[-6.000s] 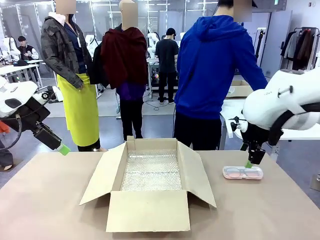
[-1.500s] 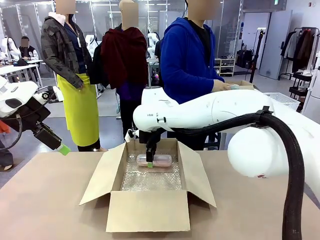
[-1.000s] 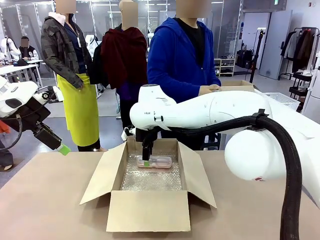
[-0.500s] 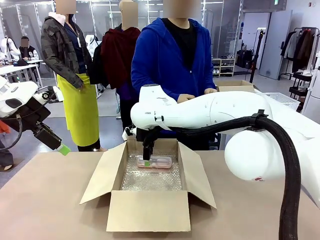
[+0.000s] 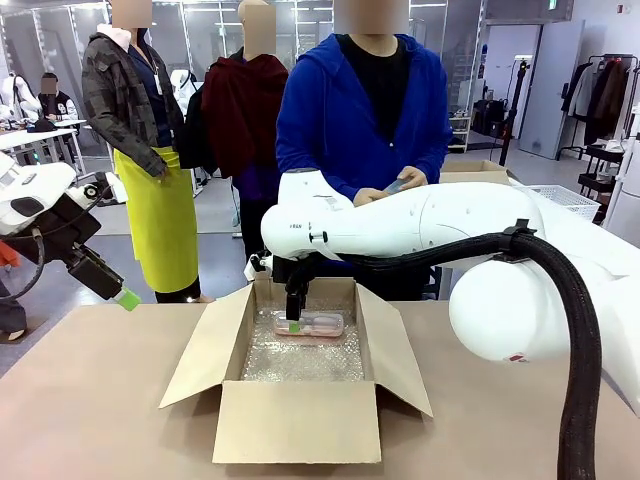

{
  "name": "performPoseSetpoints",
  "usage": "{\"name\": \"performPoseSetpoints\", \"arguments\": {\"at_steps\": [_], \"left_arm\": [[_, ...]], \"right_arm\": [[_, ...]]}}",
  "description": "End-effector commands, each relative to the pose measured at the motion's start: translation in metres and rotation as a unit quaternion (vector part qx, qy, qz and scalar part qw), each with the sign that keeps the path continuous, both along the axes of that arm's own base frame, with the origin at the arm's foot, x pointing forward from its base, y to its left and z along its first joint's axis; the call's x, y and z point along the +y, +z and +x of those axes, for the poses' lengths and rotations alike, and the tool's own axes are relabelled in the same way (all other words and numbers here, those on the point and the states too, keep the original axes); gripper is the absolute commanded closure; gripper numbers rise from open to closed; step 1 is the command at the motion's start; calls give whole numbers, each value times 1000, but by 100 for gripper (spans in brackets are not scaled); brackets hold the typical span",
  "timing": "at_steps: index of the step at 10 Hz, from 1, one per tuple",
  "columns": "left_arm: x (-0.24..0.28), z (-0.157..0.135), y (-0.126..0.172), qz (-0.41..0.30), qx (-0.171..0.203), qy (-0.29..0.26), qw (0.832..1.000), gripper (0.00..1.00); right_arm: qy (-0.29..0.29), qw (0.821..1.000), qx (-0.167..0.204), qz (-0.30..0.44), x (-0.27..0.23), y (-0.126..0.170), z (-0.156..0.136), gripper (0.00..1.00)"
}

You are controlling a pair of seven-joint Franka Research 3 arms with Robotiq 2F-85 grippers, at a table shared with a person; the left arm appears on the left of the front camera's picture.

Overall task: Pack the glasses set securely to prepare it for shipping.
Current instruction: Put the Glasses case from the right side of the table into the Package Box.

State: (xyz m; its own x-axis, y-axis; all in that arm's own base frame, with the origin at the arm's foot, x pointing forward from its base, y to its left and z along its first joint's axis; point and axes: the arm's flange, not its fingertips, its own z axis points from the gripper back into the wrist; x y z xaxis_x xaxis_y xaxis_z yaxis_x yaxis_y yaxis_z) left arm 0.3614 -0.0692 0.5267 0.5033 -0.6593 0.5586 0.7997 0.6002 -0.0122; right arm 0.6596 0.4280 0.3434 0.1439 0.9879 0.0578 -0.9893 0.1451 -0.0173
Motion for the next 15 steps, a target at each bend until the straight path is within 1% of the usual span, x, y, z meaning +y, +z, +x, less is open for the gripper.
{"name": "performPoseSetpoints", "arguments": {"at_steps": [1,5,6,7,8,9,10,12,13,14,15], "left_arm": [[3,0,1,-9,-1,-12,1000,0],[3,0,1,-9,-1,-12,1000,0],[3,0,1,-9,-1,-12,1000,0],[3,0,1,-9,-1,-12,1000,0],[3,0,1,-9,-1,-12,1000,0],[3,0,1,-9,-1,-12,1000,0],[3,0,1,-9,-1,-12,1000,0],[3,0,1,-9,-1,-12,1000,0],[3,0,1,-9,-1,-12,1000,0],[3,0,1,-9,-1,-12,1000,0],[3,0,1,-9,-1,-12,1000,0]], "right_arm": [[2,1000,0,0,2,0,-2,0],[0,1000,0,0,0,0,0,0],[14,1000,5,-15,-5,35,-22,0],[29,1000,6,-3,-14,62,-40,0],[29,999,9,24,-30,81,-55,0],[4,998,12,54,-57,94,-69,0],[-10,997,14,82,-77,103,-84,0],[-46,984,-4,172,-125,115,-117,0],[-71,978,-14,194,-148,113,-134,0],[-102,970,-25,218,-172,110,-151,0],[-126,957,-28,261,-198,111,-171,0]]}}
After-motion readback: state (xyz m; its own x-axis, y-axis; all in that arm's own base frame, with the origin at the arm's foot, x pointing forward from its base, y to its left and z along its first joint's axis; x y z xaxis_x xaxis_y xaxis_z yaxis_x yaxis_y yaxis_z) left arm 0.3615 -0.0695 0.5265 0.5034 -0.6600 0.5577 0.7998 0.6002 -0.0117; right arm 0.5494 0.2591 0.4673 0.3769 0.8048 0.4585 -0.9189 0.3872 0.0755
